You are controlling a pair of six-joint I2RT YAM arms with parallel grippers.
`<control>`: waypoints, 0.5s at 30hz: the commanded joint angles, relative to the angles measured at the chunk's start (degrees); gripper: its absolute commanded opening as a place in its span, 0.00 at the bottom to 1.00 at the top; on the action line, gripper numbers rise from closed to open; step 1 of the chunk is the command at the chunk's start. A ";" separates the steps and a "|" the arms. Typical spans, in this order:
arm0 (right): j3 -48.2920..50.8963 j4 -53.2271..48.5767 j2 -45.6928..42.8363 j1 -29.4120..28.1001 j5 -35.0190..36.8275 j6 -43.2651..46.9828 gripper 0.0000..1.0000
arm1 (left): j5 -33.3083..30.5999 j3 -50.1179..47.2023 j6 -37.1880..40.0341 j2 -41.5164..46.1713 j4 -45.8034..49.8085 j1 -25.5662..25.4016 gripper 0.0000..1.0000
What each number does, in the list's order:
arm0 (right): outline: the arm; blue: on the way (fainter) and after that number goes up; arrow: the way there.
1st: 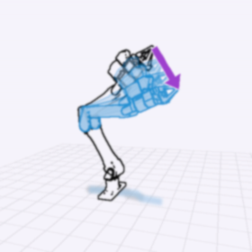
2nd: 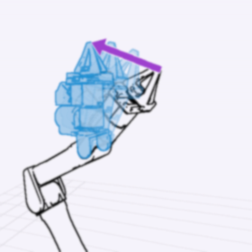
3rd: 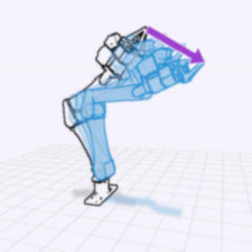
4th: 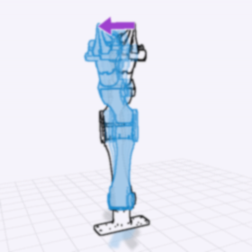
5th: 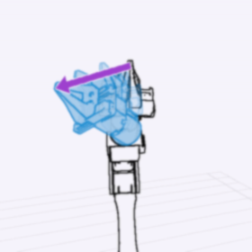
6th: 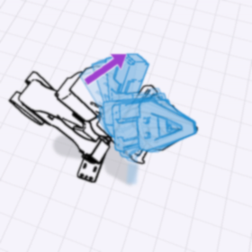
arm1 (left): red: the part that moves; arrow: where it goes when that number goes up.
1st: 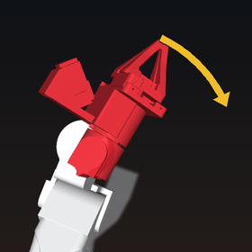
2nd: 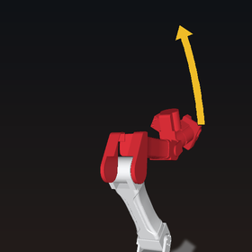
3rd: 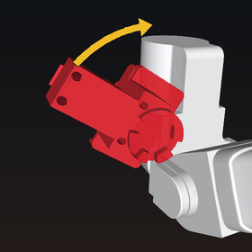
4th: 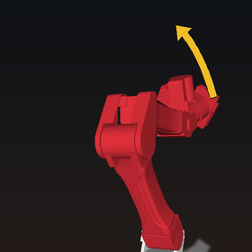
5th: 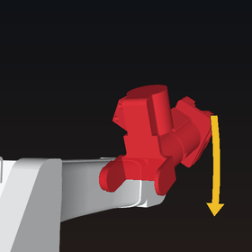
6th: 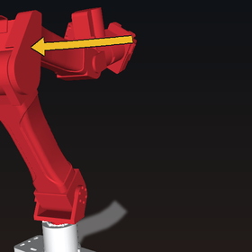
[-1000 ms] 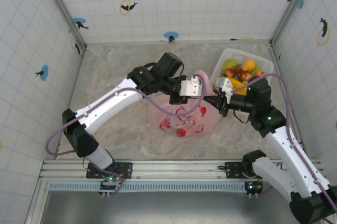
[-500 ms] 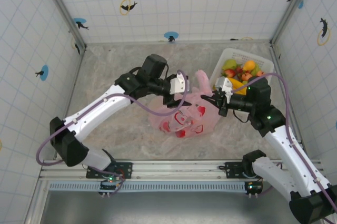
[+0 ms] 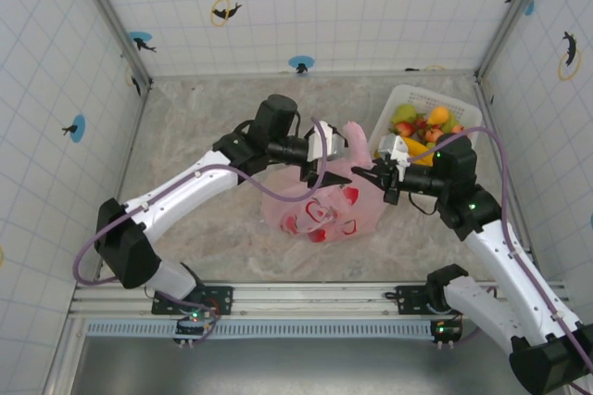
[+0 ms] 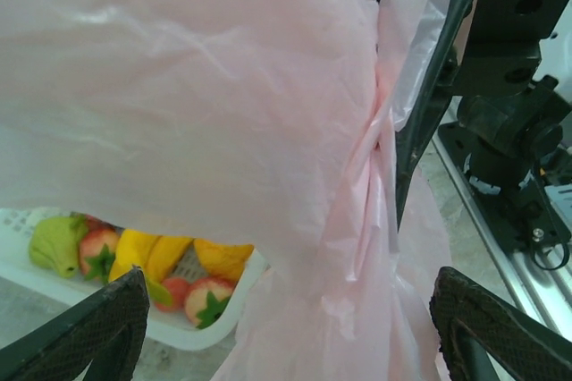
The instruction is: Place the fake fruits into the plastic bag and tie a complex knot
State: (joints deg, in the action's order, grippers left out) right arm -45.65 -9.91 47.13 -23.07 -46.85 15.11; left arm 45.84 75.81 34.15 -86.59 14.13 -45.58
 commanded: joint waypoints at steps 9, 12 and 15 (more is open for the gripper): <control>0.82 4.33 0.39 -0.51 -2.69 -1.06 0.00 | 11.71 1.49 0.43 -1.75 -3.28 1.51 0.60; 0.82 5.08 0.58 -0.64 -3.06 -1.47 0.00 | 11.90 1.71 0.47 -2.17 -3.28 1.53 0.54; 1.04 6.44 0.76 -0.90 -3.55 -2.35 0.00 | 12.58 2.12 0.40 -2.60 -3.04 1.55 0.47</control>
State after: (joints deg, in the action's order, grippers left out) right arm -45.65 -7.68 47.86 -23.40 -48.38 13.91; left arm 55.29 75.96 34.20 -88.36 11.88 -44.45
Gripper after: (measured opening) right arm 0.057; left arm 0.481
